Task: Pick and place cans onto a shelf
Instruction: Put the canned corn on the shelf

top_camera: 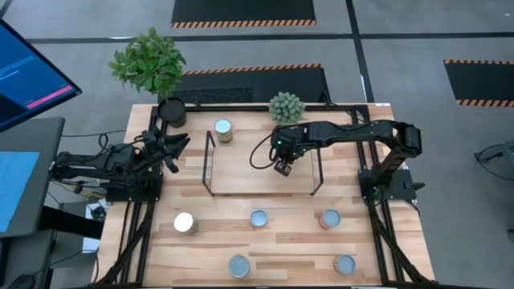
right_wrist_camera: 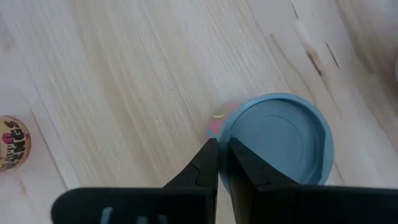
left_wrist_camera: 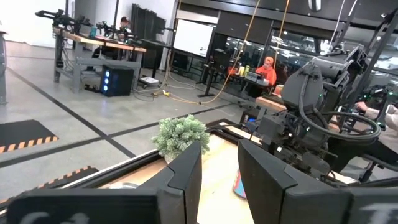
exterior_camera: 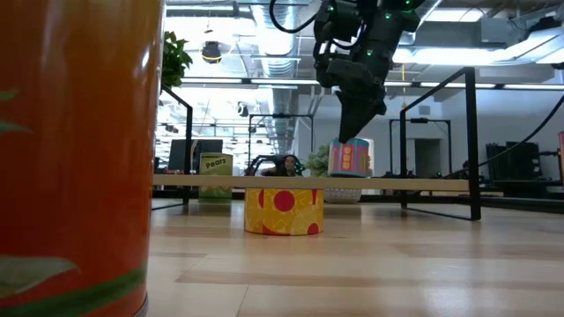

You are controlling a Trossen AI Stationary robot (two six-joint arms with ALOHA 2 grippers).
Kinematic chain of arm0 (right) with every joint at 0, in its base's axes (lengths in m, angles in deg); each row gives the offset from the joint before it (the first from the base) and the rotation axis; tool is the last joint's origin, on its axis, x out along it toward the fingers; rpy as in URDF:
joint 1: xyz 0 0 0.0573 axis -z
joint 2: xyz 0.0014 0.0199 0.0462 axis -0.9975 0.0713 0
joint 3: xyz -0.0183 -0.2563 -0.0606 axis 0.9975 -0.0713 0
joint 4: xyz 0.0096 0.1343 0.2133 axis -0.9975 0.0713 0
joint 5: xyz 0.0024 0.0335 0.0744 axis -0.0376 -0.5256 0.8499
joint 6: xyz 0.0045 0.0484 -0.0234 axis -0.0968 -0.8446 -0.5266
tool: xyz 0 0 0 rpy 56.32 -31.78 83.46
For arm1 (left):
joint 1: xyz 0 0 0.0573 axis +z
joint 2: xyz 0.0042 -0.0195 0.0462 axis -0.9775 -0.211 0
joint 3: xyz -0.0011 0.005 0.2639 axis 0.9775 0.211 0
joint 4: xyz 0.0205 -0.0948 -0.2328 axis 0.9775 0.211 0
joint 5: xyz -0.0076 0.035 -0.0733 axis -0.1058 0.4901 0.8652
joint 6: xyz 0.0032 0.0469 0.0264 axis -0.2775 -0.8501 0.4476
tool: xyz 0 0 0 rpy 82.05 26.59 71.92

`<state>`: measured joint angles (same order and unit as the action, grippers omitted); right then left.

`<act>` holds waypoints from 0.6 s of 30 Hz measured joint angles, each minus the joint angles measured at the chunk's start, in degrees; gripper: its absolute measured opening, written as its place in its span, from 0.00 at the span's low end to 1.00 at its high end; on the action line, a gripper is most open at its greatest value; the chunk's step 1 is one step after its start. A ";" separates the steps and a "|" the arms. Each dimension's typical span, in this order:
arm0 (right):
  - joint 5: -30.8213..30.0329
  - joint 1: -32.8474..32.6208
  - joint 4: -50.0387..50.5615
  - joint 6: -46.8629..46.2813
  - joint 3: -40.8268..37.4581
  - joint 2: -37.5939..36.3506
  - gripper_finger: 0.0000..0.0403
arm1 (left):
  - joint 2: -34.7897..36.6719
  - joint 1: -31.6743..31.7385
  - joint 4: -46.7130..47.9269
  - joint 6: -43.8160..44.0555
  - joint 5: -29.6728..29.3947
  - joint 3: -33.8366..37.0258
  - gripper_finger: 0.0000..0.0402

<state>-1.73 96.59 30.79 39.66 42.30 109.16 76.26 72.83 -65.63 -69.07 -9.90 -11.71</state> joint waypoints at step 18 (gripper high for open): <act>7.04 1.21 -3.19 2.02 0.16 2.73 0.09 | 0.02 0.00 1.75 -0.02 0.10 0.00 0.23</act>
<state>5.30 97.80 27.60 41.68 42.46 111.89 76.28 72.83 -63.88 -69.09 -9.80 -11.71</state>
